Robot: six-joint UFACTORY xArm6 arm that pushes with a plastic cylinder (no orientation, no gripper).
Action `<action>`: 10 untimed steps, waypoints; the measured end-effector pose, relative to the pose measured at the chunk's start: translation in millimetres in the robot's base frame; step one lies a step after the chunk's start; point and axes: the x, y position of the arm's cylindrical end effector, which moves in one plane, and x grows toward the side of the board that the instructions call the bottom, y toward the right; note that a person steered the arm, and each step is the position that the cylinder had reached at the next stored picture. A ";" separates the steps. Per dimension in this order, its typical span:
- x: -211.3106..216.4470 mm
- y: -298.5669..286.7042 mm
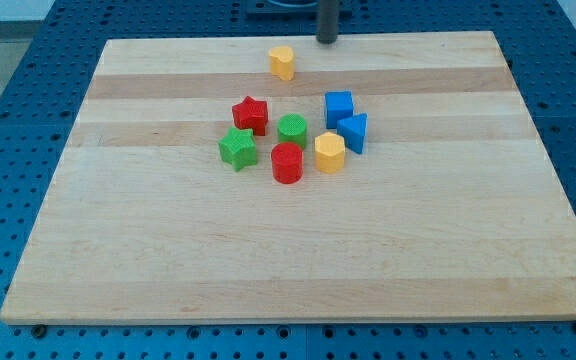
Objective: Slide the heart above the green circle
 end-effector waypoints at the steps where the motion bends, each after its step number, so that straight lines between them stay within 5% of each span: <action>1: 8.3 -21.1; 10: 94.7 -96.1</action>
